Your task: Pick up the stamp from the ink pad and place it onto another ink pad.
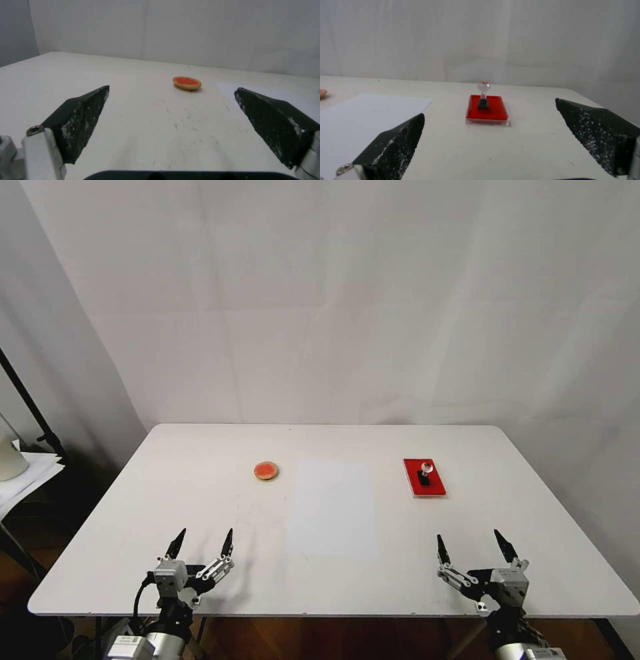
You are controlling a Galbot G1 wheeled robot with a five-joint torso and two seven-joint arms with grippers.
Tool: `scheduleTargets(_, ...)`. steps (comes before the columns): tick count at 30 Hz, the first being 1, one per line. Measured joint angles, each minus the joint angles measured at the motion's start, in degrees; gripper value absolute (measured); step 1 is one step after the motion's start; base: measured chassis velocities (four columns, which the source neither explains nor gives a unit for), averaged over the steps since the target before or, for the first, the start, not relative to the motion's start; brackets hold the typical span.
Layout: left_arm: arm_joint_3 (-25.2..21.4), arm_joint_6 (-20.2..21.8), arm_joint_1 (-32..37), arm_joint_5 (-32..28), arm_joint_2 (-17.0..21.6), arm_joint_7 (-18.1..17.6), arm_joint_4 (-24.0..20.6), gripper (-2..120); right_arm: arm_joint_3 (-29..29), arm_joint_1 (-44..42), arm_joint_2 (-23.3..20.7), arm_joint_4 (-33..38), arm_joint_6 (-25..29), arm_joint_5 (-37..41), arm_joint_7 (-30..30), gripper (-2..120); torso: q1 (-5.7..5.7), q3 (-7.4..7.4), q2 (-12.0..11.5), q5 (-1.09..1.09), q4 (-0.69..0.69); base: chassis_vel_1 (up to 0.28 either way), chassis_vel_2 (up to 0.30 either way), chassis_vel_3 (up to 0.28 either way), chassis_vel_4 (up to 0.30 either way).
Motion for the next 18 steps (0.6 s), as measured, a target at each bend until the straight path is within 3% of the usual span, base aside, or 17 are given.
scheduleTargets(18, 0.00, 0.00, 0.00, 0.00, 0.00, 0.00, 0.00, 100, -0.23, -0.78, 1.30, -0.39, -0.14, -0.01, 0.56, 100, 0.00, 0.00, 0.00, 0.00, 0.00, 0.000, 0.000, 0.000, 0.000)
